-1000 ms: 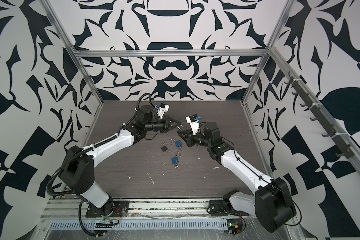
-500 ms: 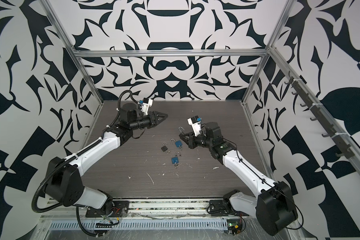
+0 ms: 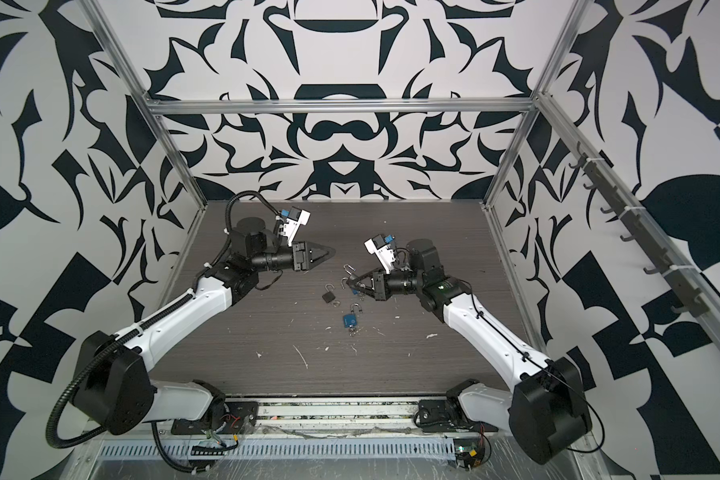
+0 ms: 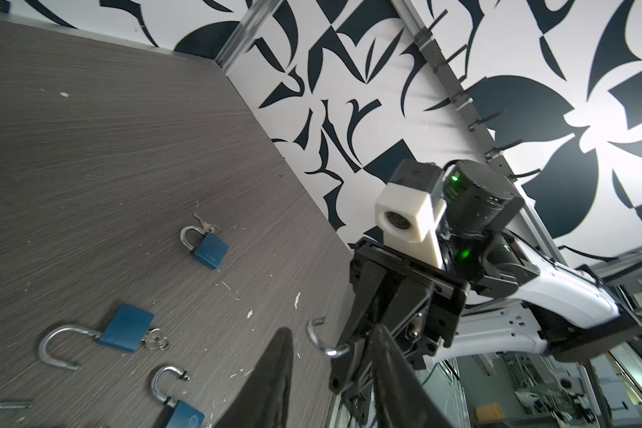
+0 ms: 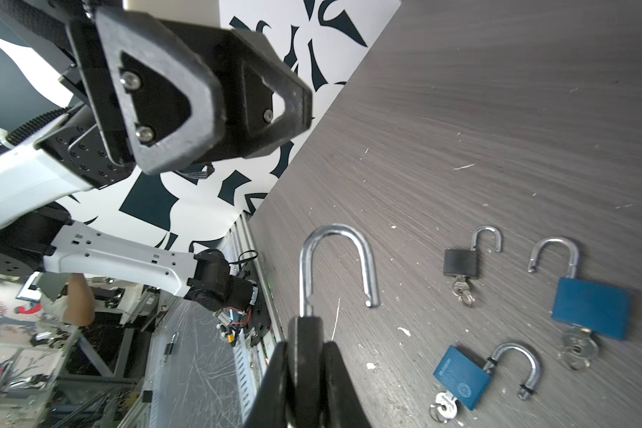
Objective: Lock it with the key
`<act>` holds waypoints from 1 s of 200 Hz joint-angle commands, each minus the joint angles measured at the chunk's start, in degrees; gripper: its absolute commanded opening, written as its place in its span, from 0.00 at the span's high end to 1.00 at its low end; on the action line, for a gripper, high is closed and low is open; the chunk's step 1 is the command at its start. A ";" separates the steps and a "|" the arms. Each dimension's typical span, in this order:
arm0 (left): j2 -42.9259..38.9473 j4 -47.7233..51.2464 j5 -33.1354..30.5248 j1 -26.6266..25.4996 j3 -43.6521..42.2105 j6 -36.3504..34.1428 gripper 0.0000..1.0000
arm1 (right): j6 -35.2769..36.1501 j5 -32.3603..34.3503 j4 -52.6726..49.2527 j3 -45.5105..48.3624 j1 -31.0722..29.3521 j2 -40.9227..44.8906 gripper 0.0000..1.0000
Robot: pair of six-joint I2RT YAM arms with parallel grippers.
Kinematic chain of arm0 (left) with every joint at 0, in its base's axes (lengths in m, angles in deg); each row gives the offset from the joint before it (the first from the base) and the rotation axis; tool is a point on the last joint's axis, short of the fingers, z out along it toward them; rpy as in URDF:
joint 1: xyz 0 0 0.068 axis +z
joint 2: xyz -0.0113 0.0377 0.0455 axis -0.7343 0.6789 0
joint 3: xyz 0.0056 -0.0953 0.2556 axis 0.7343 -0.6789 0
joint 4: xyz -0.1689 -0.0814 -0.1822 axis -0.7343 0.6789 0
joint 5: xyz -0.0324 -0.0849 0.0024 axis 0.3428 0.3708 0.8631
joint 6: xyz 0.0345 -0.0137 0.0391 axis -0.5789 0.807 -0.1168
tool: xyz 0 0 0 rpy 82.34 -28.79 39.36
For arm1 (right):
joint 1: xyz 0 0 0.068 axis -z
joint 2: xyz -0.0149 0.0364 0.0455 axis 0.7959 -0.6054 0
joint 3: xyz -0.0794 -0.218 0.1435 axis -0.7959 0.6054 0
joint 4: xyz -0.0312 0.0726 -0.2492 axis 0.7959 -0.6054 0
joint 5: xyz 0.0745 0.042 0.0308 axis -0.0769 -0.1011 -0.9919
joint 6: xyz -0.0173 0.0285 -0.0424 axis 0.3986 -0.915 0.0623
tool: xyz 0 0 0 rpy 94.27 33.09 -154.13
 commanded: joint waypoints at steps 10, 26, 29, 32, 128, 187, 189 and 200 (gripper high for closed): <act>1.88 -5.25 6.45 -0.54 0.30 0.19 0.61 | -1.48 -4.22 1.40 -3.10 -0.07 -0.92 1.00; 3.52 -5.13 7.83 -0.81 1.35 -0.01 0.61 | -1.51 -4.30 1.42 -3.43 -0.24 -1.42 1.00; 3.85 -5.08 8.20 -0.88 1.48 -0.07 0.61 | -1.56 -4.43 1.36 -3.61 -0.31 -1.47 1.00; 4.16 -4.98 8.44 -0.90 1.64 -0.15 0.61 | -1.54 -4.46 1.39 -3.75 -0.33 -1.62 1.00; 8.17 -4.24 14.98 -1.52 1.75 -0.69 0.61 | -1.47 -5.53 0.35 -6.69 -0.51 -3.73 1.00; 5.45 7.06 5.82 -1.16 3.63 -7.64 0.61 | -1.75 -5.61 -0.55 -7.59 -0.51 -5.08 1.00; 5.36 8.00 4.92 -1.17 3.87 -8.12 0.61 | -1.75 -5.64 -0.62 -7.59 -0.51 -5.04 1.00; 5.13 11.64 1.03 -1.17 4.87 -10.11 0.61 | -1.74 -5.44 -0.78 -7.59 -0.51 -4.84 1.00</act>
